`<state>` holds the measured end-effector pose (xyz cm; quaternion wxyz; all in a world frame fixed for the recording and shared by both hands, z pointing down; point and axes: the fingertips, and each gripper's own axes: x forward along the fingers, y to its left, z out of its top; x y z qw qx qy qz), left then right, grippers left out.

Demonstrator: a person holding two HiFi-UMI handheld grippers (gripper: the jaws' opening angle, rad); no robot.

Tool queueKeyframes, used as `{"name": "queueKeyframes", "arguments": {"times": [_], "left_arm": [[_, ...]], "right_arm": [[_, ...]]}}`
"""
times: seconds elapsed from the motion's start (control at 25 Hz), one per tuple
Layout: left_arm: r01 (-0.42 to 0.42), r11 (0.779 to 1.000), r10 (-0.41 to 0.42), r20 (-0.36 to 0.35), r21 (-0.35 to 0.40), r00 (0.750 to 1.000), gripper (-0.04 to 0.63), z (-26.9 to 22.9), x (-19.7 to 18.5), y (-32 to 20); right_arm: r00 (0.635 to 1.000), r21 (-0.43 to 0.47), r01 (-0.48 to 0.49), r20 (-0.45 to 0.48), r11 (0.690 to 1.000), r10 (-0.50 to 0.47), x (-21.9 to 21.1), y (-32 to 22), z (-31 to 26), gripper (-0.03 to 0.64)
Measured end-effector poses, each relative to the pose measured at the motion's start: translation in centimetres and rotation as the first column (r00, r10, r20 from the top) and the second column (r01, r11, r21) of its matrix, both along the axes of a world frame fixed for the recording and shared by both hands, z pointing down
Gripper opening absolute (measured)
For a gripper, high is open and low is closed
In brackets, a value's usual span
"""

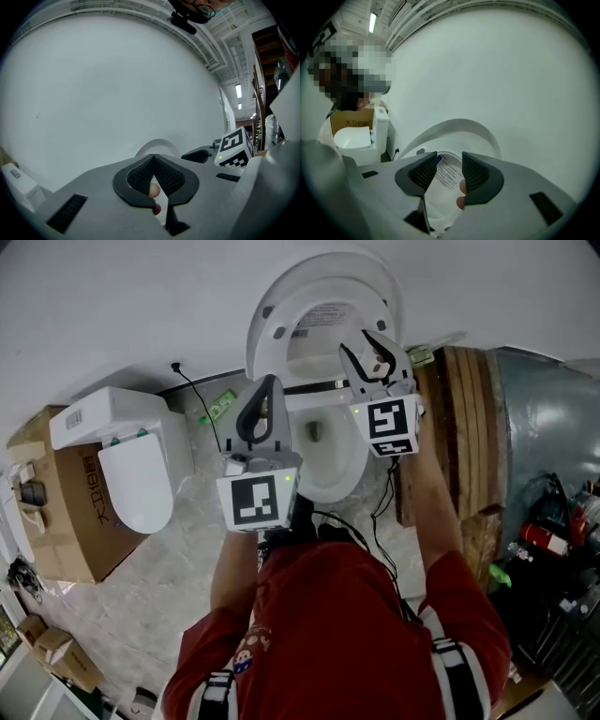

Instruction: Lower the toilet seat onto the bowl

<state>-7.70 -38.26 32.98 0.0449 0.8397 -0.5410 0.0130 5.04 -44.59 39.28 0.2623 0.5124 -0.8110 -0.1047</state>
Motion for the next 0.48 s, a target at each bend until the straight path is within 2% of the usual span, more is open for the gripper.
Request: {"name": "queueKeyframes", "arguments": {"times": [0.24, 0.48], "left_arm": [[-0.004, 1.0, 0.004, -0.006, -0.018, 1.0, 0.011, 1.1, -0.5, -1.1], [-0.008, 0.999, 0.008, 0.0, -0.034, 1.0, 0.011, 2.0, -1.1, -2.0]], "right_arm": [[0.983, 0.004, 0.023, -0.18, 1.0, -0.022, -0.4, -3.5, 1.9, 0.21], [0.934, 0.013, 0.033, -0.356, 0.999, -0.026, -0.4, -7.7, 3.7, 0.252]]}}
